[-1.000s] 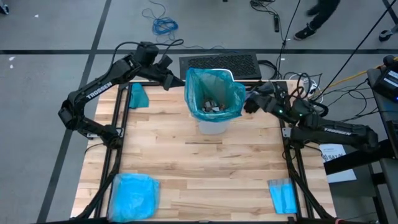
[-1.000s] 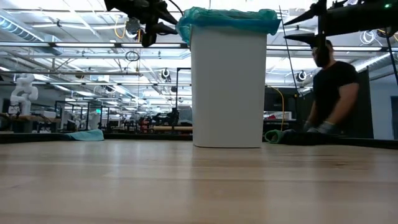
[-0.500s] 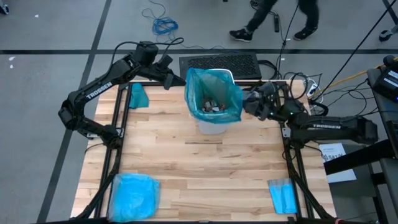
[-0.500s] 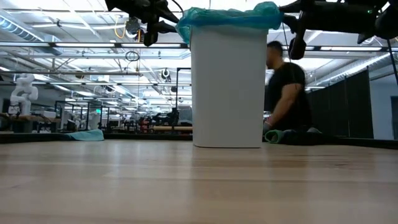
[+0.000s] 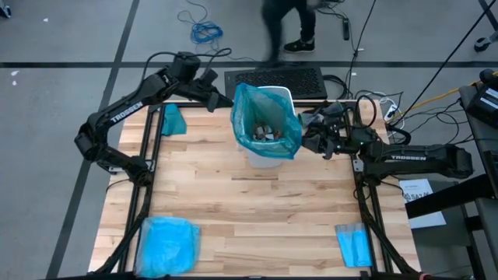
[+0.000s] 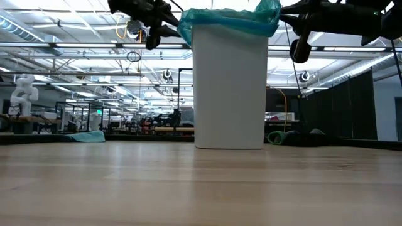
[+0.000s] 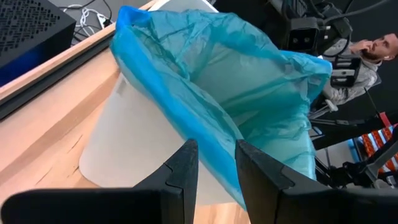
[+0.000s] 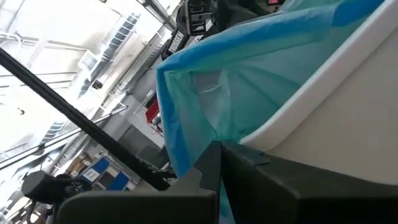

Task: Place trash/remove bag and relplace
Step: Remove the blue trash bag from the trash bin

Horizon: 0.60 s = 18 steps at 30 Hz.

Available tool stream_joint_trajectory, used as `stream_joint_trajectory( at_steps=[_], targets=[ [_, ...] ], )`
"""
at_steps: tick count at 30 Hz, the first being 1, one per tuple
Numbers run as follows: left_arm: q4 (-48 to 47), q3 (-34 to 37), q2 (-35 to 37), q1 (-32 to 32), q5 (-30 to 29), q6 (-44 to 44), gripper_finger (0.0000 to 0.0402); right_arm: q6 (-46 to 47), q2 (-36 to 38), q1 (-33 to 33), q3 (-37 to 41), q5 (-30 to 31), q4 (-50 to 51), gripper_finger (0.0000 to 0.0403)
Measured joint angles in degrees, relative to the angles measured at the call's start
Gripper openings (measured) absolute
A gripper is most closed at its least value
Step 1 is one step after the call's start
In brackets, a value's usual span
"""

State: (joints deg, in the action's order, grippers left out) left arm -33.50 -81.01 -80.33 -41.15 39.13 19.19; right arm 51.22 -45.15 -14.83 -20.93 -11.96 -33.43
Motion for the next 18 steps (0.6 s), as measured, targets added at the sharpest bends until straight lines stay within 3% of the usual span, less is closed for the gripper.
stream_joint_trajectory(
  at_steps=[8, 12, 15, 18],
  targets=[
    [-4.82, 0.00, -0.71, 0.04, 0.83, 0.03, 0.0102, -1.85, 5.49, -1.73, 0.00, 20.47, -1.29, 0.0010],
    [-11.15, 0.00, -0.71, 0.03, -5.95, -3.08, 0.0102, -4.57, 9.67, -2.46, 0.00, 27.87, -1.77, 0.0029],
    [-13.86, 0.00, -0.71, 0.03, -8.81, -4.97, 0.0102, -8.90, 10.12, -2.47, -3.42, 28.42, -1.44, 0.0041],
    [-14.16, 0.64, -0.67, 0.09, -9.36, -5.03, 0.0102, -11.23, 6.61, -2.26, -12.12, 22.96, 8.12, 0.0040]
  ],
)
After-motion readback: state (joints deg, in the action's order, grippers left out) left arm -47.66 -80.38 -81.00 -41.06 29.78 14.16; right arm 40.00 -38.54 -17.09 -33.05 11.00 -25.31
